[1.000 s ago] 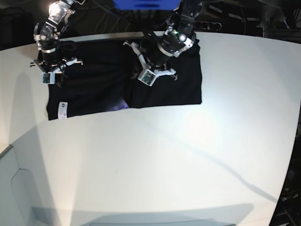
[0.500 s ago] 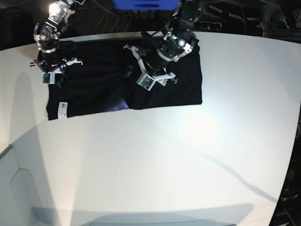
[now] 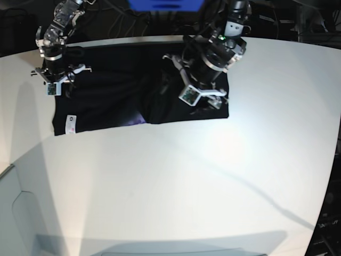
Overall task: Fold the T-shirt properly
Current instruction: 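Fold the shirt end with the left gripper toward the right gripper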
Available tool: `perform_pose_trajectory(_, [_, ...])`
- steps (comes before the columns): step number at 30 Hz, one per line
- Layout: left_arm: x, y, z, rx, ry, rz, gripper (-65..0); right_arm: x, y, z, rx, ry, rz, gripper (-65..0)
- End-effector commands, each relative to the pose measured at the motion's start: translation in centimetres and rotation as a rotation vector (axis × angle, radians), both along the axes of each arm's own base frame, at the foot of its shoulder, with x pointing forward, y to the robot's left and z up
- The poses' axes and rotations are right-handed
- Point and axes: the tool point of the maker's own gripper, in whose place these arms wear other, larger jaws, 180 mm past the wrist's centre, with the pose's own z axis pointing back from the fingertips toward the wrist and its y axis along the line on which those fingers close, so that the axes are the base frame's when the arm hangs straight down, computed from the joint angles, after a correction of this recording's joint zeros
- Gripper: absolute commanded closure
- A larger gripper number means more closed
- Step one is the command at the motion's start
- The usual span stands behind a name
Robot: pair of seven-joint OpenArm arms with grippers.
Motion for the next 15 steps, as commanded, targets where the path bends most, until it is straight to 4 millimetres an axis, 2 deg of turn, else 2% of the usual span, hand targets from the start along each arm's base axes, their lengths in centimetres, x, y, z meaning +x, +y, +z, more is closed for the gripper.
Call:
perform_pose_trajectory(1, [0.3, 0.3, 0.9, -0.031, -0.03, 0.021, -54.7, 0.5, -0.1, 1.0, -0.007, -0.04, 0.011, -16.0])
perform_pose_trajectory(4, [0.5, 2.4, 0.5, -0.006, -0.022, 0.076, -54.7, 0.5, -0.1, 0.9, -0.005, -0.037, 0.011, -16.0])
perform_pose_trajectory(7, [0.1, 2.5, -0.6, 0.007, 0.01, 0.063, -54.7, 0.5, -0.1, 0.9, -0.004, -0.036, 0.011, -16.0])
perform_pose_trajectory(10, [-1.6, 0.7, -2.3, -0.004, 0.071, 0.015, -54.7, 0.5, -0.1, 0.9, -0.004, -0.036, 0.011, -16.0])
perform_pose_trajectory(15, [-4.7, -4.7, -4.0, -0.038, 0.141, -0.153, -54.7, 0.5, -0.1, 0.9, -0.004, -0.036, 0.011, -16.0])
